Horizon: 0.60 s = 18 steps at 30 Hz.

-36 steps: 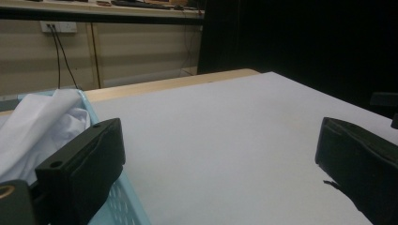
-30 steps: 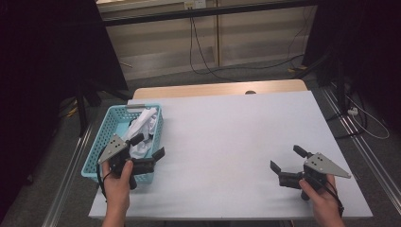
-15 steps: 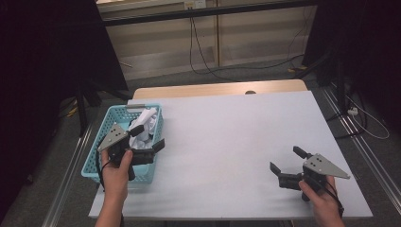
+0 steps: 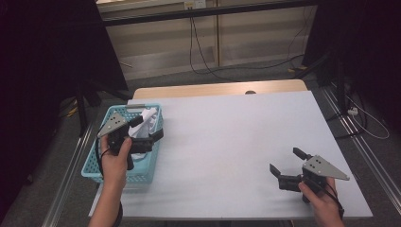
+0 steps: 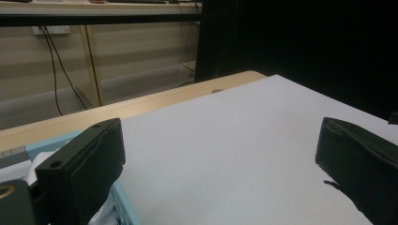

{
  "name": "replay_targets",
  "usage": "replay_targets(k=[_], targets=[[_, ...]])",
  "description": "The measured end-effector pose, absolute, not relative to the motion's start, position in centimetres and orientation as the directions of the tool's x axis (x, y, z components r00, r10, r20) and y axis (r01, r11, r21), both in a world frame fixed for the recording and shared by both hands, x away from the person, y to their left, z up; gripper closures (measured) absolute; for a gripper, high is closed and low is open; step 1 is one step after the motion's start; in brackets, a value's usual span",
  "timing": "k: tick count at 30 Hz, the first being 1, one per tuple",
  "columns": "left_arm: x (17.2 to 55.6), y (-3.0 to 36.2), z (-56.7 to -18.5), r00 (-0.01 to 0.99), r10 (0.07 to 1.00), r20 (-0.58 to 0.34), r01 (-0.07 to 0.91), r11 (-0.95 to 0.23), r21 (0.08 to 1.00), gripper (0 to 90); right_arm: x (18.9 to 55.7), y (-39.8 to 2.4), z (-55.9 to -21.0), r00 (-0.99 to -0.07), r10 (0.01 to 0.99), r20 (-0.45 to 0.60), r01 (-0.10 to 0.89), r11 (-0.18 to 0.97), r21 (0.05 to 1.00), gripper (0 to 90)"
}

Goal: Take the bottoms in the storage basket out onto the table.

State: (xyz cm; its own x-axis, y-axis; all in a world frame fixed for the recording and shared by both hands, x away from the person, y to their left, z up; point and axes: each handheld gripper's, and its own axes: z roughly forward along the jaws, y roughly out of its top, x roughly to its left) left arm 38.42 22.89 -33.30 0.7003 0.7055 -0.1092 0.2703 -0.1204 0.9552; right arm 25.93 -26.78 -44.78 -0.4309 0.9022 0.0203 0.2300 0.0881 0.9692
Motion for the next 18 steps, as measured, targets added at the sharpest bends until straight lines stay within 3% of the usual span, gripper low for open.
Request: replay_targets(k=[18], targets=[[40.6,23.9,-32.7,0.669,0.737,-0.101,0.289,-0.133,0.948,2.1,26.4,-26.2,-44.6,-0.454,0.891,0.013,0.211,0.093,0.973,0.3]])
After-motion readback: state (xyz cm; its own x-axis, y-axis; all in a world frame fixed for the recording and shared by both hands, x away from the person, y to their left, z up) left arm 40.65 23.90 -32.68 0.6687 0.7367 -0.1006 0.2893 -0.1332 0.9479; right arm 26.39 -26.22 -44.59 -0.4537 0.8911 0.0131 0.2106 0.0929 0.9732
